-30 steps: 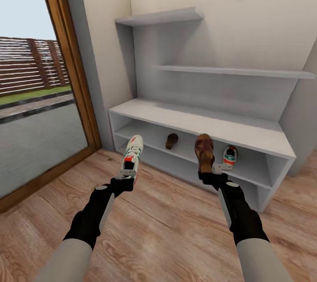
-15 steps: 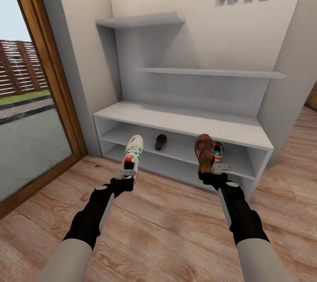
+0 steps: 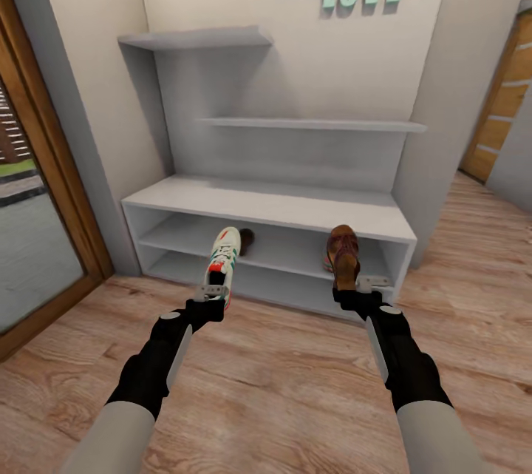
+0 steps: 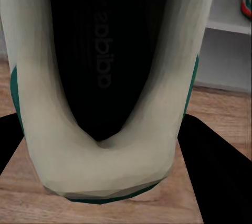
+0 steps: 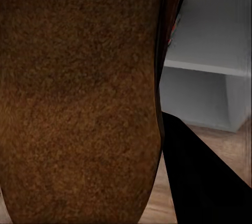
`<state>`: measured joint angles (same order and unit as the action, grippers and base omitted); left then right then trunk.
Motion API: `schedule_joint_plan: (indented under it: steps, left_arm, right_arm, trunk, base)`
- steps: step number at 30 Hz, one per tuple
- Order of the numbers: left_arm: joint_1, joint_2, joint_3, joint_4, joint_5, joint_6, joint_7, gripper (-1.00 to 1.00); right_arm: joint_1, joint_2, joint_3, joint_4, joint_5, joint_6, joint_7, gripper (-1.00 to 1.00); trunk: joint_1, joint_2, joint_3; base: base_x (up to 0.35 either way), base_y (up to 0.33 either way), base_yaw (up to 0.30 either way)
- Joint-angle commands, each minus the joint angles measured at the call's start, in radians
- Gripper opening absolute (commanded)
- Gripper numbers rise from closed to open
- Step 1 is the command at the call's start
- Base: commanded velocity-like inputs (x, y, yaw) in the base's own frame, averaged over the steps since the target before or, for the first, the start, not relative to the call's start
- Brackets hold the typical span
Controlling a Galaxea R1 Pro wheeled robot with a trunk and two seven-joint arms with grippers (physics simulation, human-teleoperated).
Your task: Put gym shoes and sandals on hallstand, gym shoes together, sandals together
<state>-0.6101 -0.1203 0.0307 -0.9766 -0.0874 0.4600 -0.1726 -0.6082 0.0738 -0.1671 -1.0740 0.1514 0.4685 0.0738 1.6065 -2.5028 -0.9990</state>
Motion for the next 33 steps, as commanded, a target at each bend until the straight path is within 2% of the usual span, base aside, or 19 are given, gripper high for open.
schedule_joint_plan:
  steps: [1,10,23,33]
  left_arm:
    - [0.0,-0.001,0.004,-0.002,-0.009,0.005,-0.007,-1.0]
    - [0.0,-0.001,0.004,-0.002,-0.009,0.005,-0.007,-1.0]
    - [0.0,-0.001,0.004,-0.002,-0.009,0.005,-0.007,-1.0]
    - [0.0,-0.001,0.004,-0.002,-0.009,0.005,-0.007,-1.0]
  right_arm:
    - [-0.001,0.001,-0.003,-0.001,0.008,0.005,0.006,-1.0]
    - [-0.001,0.001,-0.003,-0.001,0.008,0.006,0.006,-1.0]
    - [-0.001,0.001,-0.003,-0.001,0.008,0.005,0.006,-1.0]
    - [-0.001,0.001,-0.003,-0.001,0.008,0.005,0.006,-1.0]
  trunk:
    - [0.0,0.0,0.0]
    - [0.0,0.0,0.008]
    - [0.0,0.0,0.017]
    - [0.0,0.0,0.017]
  base:
    - [0.0,0.0,-0.263]
    - [0.0,0.062,-0.263]
    - [0.0,0.242,-0.268]
    - [0.0,0.031,-0.29]
